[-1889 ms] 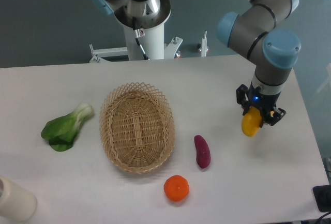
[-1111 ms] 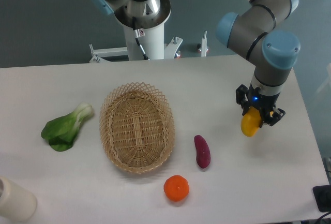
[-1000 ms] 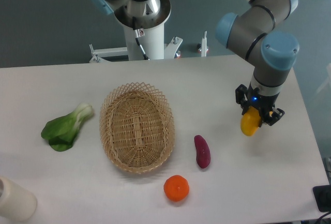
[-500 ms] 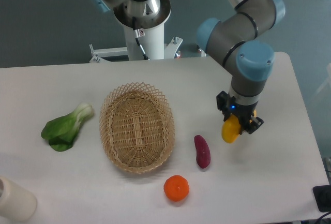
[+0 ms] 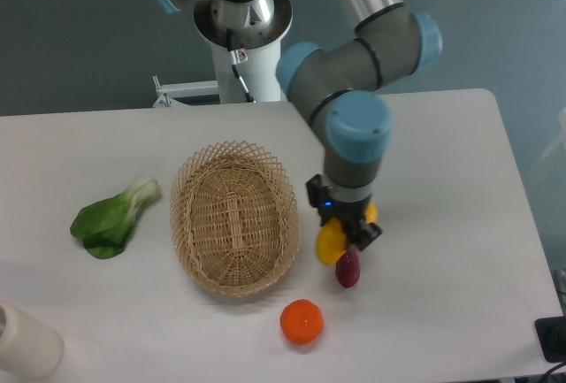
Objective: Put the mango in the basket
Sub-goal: 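Carry the held yellow mango over and down into the wicker basket, then lower the mango onto the basket floor and open the gripper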
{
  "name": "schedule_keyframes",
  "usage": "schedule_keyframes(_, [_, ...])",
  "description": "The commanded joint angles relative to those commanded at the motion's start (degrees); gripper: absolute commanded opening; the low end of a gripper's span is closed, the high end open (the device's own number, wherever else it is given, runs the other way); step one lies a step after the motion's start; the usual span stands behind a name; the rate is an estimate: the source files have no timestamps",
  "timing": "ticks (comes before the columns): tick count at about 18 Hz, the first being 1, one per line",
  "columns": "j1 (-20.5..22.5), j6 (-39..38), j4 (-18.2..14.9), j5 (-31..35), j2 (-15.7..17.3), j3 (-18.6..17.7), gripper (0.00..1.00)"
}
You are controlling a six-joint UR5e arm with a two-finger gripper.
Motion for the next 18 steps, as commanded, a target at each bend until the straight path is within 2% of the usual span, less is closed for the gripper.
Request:
schedule_keyframes(3, [-2.72, -0.35, 0.35, 0.35, 1.15, -2.99, 0.49])
schedule_keyframes(11, [-9.49, -7.11, 0.7, 1.23, 0.01, -3.35, 0.5])
schedule_keyframes(15, [-9.76, -7.21, 1.4, 2.81, 0.1, -5.45, 0.52])
schedule_keyframes(18, [-9.76, -7.29, 3.95, 2.9, 0.1, -6.25, 0.55])
